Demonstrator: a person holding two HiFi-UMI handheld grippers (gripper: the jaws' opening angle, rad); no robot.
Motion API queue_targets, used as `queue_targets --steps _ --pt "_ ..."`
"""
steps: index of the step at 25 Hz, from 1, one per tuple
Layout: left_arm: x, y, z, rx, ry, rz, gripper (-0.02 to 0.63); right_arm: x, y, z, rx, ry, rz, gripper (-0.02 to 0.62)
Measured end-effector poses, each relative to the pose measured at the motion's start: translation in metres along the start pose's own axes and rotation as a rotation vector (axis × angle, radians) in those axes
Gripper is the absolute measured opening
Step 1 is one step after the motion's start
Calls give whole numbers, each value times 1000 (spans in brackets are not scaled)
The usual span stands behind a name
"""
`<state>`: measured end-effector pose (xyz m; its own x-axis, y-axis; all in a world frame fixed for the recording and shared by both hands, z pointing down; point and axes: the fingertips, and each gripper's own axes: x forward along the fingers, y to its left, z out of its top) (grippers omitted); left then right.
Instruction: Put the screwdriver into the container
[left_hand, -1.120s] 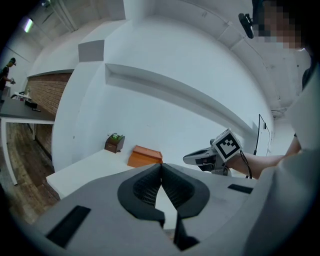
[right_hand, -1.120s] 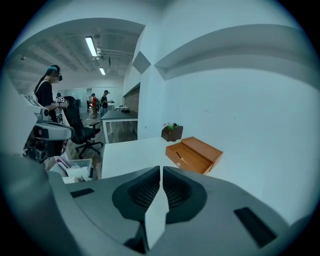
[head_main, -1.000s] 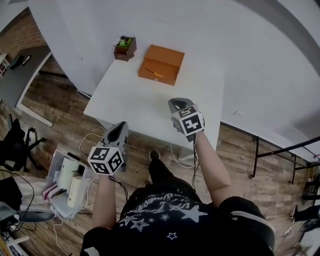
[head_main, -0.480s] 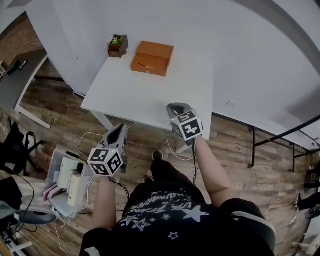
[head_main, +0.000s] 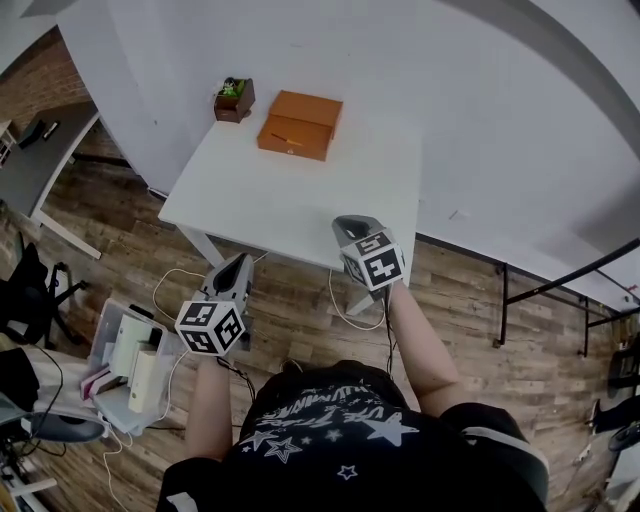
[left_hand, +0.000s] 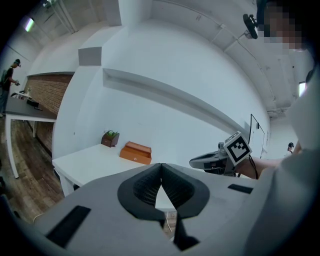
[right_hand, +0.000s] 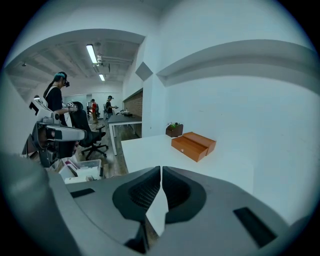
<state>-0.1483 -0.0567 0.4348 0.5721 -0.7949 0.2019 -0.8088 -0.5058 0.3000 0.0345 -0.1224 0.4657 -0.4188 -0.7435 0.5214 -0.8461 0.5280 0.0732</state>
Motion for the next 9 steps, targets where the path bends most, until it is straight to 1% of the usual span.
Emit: queue_targets --steps 9 --pt "17 -54 -14 -11 -9 48 20 -41 -29 -30 6 -13 37 51"
